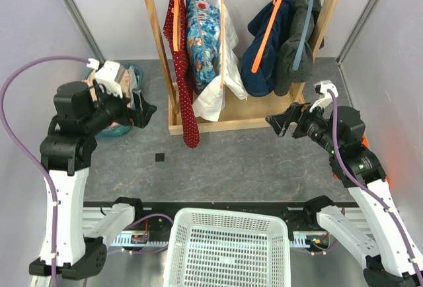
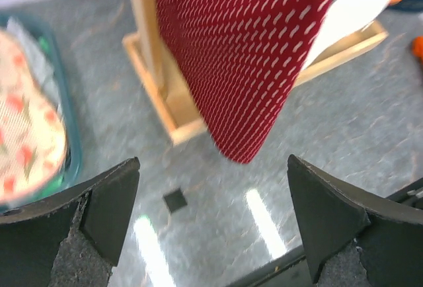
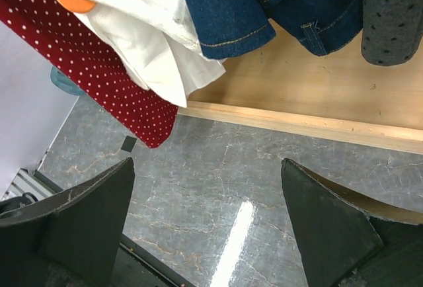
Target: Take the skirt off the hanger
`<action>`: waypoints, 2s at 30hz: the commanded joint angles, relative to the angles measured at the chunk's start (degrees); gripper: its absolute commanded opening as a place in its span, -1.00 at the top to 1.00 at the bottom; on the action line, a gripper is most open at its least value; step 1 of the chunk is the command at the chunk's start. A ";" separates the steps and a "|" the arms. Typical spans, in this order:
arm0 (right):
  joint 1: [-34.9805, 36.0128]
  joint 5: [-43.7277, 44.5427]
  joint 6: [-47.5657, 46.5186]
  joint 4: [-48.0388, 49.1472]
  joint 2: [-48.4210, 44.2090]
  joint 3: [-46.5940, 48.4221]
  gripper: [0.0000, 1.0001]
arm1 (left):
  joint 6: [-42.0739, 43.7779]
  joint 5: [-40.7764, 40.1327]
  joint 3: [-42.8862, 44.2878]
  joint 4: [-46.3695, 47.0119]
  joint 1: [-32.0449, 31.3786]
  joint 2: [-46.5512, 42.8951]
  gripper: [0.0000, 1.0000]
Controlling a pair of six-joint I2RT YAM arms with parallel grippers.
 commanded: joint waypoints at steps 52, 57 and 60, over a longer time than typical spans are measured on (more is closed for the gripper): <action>0.49 0.87 -3.16 4.23 1.88 -1.99 -0.57 | -5.08 -31.35 57.67 12.60 -18.54 46.02 0.96; 0.57 0.25 -3.07 4.40 1.70 -2.25 -0.51 | -3.50 -31.61 58.21 13.74 -18.54 42.42 0.97; 0.57 0.16 -2.90 4.49 1.70 -2.25 -0.50 | -3.50 -30.74 54.63 13.57 -18.63 38.48 0.96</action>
